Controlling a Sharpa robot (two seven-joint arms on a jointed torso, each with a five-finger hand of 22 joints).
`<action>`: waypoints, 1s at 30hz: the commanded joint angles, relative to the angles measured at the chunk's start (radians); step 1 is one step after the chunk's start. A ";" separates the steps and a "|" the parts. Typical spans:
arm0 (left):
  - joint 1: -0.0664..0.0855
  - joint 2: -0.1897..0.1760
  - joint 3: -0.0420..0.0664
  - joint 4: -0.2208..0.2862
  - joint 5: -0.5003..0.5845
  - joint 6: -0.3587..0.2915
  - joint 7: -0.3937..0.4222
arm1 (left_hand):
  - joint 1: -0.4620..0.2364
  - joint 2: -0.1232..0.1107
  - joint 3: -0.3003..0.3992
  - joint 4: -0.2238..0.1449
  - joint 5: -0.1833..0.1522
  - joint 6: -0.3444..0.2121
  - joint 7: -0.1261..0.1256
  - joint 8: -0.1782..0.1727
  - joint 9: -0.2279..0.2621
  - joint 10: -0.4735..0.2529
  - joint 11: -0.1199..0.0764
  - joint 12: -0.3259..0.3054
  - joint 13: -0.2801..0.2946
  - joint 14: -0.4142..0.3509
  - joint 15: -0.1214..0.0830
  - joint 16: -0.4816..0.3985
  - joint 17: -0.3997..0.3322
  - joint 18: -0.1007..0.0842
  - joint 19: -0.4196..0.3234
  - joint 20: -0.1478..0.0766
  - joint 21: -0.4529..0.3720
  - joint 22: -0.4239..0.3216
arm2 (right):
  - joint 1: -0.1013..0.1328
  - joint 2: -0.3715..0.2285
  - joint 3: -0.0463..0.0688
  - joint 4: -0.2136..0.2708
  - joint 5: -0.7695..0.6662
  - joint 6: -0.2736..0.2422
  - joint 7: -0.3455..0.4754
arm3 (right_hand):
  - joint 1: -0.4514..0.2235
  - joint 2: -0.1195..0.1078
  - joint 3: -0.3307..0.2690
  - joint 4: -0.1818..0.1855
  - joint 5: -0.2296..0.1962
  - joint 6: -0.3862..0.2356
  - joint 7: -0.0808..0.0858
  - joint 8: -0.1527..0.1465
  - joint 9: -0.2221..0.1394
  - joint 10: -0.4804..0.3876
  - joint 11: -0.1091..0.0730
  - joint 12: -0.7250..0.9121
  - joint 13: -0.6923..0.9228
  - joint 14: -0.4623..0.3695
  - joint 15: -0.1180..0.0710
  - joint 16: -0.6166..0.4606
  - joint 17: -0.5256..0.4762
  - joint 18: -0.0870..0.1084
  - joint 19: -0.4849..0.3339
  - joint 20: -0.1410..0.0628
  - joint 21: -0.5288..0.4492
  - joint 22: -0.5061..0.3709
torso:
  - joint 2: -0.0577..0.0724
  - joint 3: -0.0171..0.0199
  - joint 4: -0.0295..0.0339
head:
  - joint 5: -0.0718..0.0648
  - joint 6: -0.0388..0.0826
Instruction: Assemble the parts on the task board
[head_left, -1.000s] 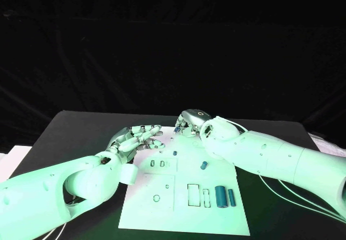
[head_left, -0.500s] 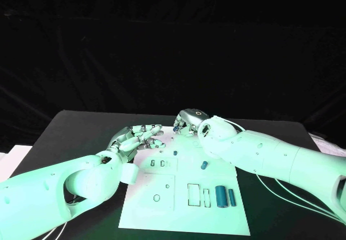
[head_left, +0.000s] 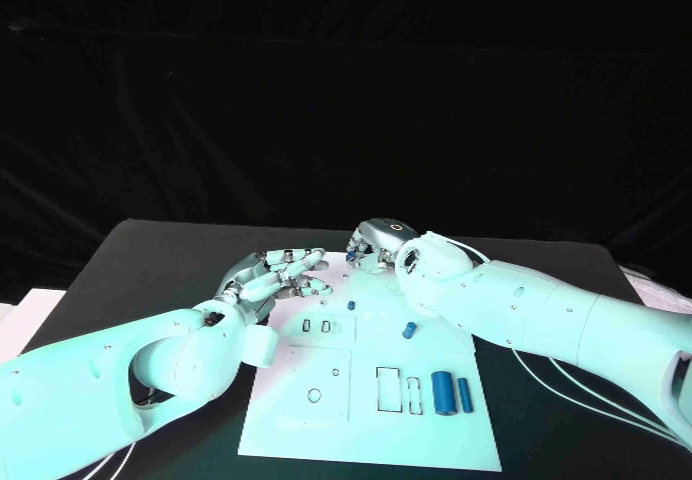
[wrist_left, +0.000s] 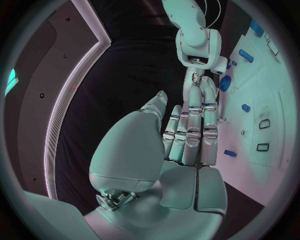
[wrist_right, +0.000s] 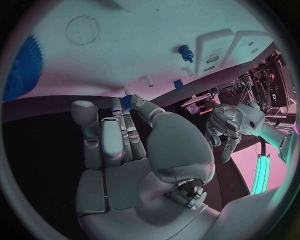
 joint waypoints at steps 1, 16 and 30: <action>0.002 0.001 0.001 0.001 0.002 0.014 0.003 | 0.001 0.007 0.001 -0.007 -0.005 0.002 0.006 -0.005 0.000 0.000 0.002 -0.004 -0.001 -0.006 0.001 0.006 0.001 0.016 0.008 -0.001 0.006 0.001 | -0.005 -0.004 -0.004 0.005 -0.005 0.036 0.000 | 0.006 0.000 0.003 0.006 -0.002 0.008 -0.005 0.004 0.004 0.004 -0.005 0.005 0.002 0.013 0.005 0.001 0.008 0.000 -0.002 0.000 0.001 0.005 | 0.001 0.0008 0.0004 | -0.001 -0.001; 0.002 0.000 0.001 -0.003 0.002 0.013 0.002 | 0.001 0.007 0.001 -0.007 -0.005 0.002 0.006 -0.005 0.000 0.000 0.002 -0.004 -0.001 -0.006 0.001 0.006 0.001 0.016 0.008 -0.001 0.006 0.001 | -0.006 -0.016 -0.004 0.019 -0.001 0.001 0.013 | 0.016 0.004 0.010 0.012 -0.002 0.031 -0.014 0.012 0.009 0.030 -0.014 0.016 0.004 0.018 -0.002 0.013 0.026 -0.001 0.006 -0.005 0.014 0.020 | 0.002 0.0007 0.0004 | -0.001 -0.003; 0.003 -0.003 0.001 -0.006 0.003 0.015 -0.003 | 0.001 0.007 0.002 -0.011 -0.006 0.002 0.006 -0.006 0.000 0.001 0.002 -0.004 -0.001 -0.008 0.001 0.009 0.005 0.016 0.008 -0.002 0.007 0.002 | -0.006 -0.054 -0.003 0.056 0.044 -0.101 0.022 | 0.041 -0.043 -0.089 0.031 -0.011 -0.235 0.039 0.008 0.005 -0.142 0.034 0.029 0.005 -0.030 0.035 -0.116 -0.162 0.038 -0.115 0.027 -0.155 -0.225 | 0.001 0.0011 -0.0021 | -0.008 0.006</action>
